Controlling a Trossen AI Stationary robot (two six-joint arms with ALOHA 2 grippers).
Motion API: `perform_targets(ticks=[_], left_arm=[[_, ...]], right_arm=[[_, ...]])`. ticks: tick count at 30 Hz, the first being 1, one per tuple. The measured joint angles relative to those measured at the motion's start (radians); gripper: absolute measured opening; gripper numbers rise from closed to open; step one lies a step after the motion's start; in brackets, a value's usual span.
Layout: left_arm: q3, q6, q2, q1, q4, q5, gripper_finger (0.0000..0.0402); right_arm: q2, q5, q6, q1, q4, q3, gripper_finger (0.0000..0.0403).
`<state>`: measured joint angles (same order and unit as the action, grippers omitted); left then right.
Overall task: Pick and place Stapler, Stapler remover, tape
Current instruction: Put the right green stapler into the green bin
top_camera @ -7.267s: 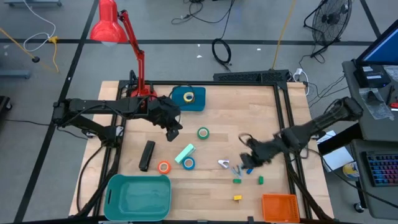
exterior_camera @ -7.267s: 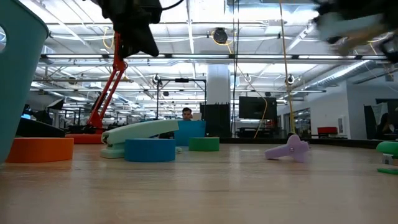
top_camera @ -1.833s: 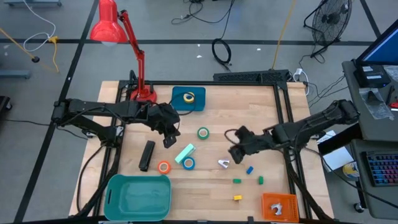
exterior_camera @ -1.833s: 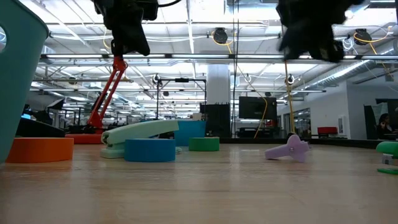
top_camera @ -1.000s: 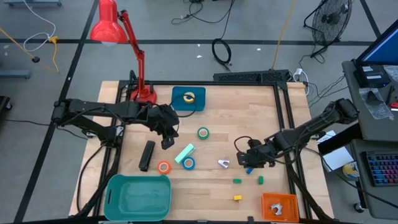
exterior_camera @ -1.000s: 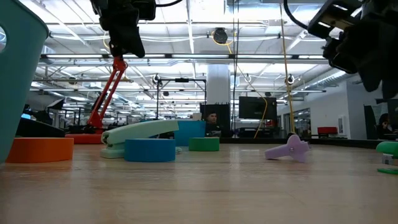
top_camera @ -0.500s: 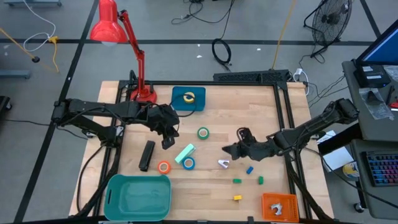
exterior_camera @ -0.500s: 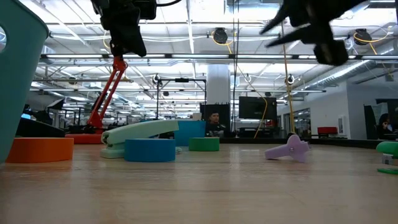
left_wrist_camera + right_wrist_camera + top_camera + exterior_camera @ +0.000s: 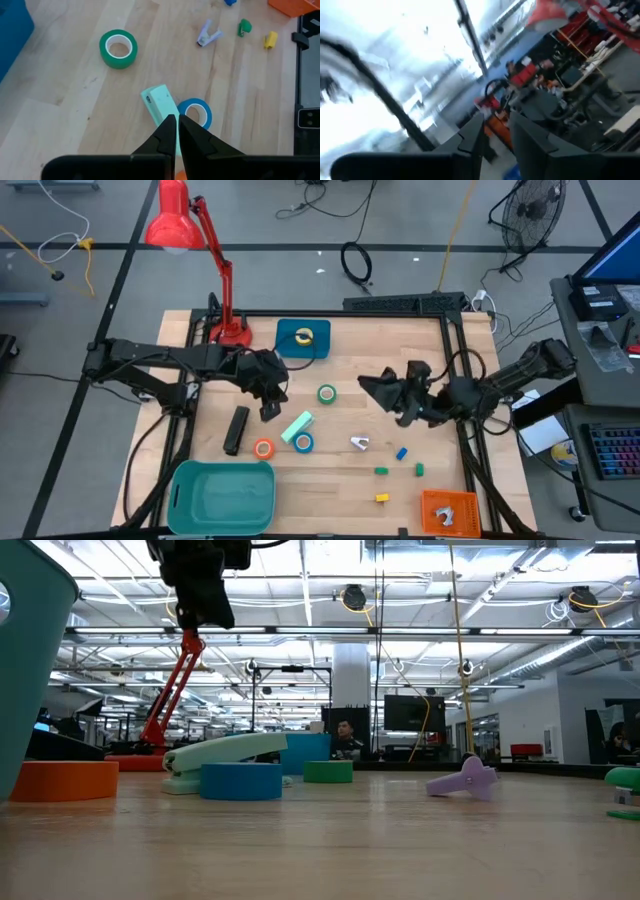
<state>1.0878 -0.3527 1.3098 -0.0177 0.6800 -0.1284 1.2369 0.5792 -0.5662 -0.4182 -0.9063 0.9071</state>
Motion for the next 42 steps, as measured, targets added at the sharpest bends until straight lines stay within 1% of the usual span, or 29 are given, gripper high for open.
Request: perform_targets(ticks=[2,4,7,9,11,13,16,19,22,24,27,34,39,40,42], left_arm=[[0.0,0.0,0.0,0.004,-0.001,0.0,0.0021],[0.0,0.0,0.0,0.007,-0.001,0.0,0.0021],[0.0,0.0,0.0,0.007,0.0,0.0,0.0021],[0.0,0.0,0.0,0.008,0.001,-0.002,0.0021],[0.0,0.004,0.0,0.008,0.007,-0.002,0.0021],[0.0,0.005,0.0,0.008,0.007,-0.002,0.0021],[0.0,0.008,0.0,0.009,0.009,-0.002,0.0021],[0.0,0.011,0.0,0.015,0.009,-0.002,0.0021],[0.0,0.022,0.0,0.02,0.006,0.001,0.0021],[0.0,0.029,0.0,0.021,0.005,0.005,0.0021],[0.0,0.031,0.0,0.021,0.005,0.013,0.0021],[0.0,0.037,0.0,0.021,0.004,0.038,0.0021],[0.0,0.037,0.0,0.034,0.004,0.062,0.0021],[0.0,0.037,0.0,0.036,0.003,0.061,0.0021],[0.0,0.037,0.0,0.042,0.003,0.068,0.0021]], right_arm=[[0.001,-0.004,0.027,-0.022,0.19,0.096,0.008],[0.019,-0.005,0.018,-0.042,0.448,0.224,0.0076],[0.083,-0.009,-0.043,-0.068,0.862,0.418,0.0071],[0.125,-0.038,-0.159,-0.092,1.152,0.52,0.0071],[0.162,-0.089,-0.325,-0.107,1.396,0.593,0.0072],[0.184,-0.146,-0.492,-0.127,1.56,0.613,0.0077],[0.22,-0.264,-0.744,-0.151,1.747,0.611,0.0088],[0.254,-0.434,-1.001,-0.166,1.946,0.605,0.0104],[0.288,-0.589,-1.153,-0.179,2.105,0.595,0.0121],[0.3,-0.659,-1.226,-0.185,2.174,0.579,0.0132],[0.297,-0.726,-1.317,-0.187,2.186,0.539,0.0148],[0.297,-0.799,-1.427,-0.186,2.173,0.425,0.0183],[0.298,-0.935,-1.541,-0.186,2.112,0.298,0.021],[0.298,-0.953,-1.552,-0.186,2.08,0.267,0.0216],[0.299,-0.949,-1.559,-0.186,1.981,0.213,0.0226]])
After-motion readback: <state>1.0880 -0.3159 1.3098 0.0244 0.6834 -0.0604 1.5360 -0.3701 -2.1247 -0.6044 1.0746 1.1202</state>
